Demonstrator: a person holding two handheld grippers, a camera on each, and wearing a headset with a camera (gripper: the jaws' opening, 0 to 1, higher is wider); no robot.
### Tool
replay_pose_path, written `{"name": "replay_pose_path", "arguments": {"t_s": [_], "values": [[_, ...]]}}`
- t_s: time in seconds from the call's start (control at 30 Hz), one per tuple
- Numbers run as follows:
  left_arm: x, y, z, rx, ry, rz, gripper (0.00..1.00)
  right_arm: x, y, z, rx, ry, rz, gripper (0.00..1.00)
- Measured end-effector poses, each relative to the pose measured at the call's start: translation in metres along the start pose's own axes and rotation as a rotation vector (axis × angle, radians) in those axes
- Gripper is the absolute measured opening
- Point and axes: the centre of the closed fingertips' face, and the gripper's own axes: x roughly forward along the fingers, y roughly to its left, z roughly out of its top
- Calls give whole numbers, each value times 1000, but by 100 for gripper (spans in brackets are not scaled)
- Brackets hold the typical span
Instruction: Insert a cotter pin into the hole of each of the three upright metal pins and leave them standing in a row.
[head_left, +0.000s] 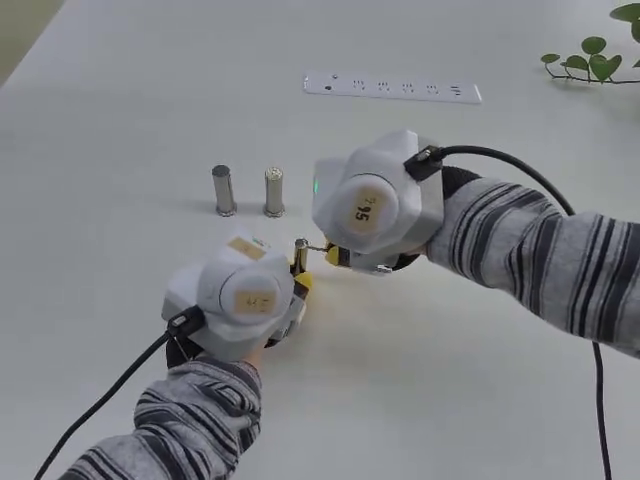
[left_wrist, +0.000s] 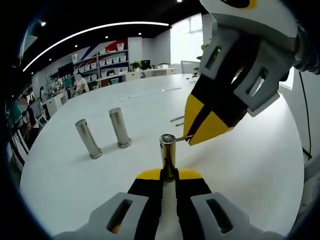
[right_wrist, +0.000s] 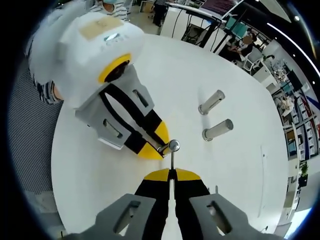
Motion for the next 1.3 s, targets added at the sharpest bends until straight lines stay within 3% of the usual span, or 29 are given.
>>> {"name": "replay_pose_path", "arguments": {"t_s": [0.17, 0.63, 1.0, 1.3], "values": [[1, 0, 0, 4, 2, 0, 5, -8, 0, 8, 26, -58, 4, 0], [2, 0, 0, 2, 3, 5, 5, -4, 0, 17, -27, -89, -11, 0], [2, -1, 0, -1, 2, 11, 5, -2, 0, 21, -3, -121, -8, 0], [2, -1, 0, -1, 1, 11, 5, -12, -3, 19, 25, -145, -16, 1]]}}
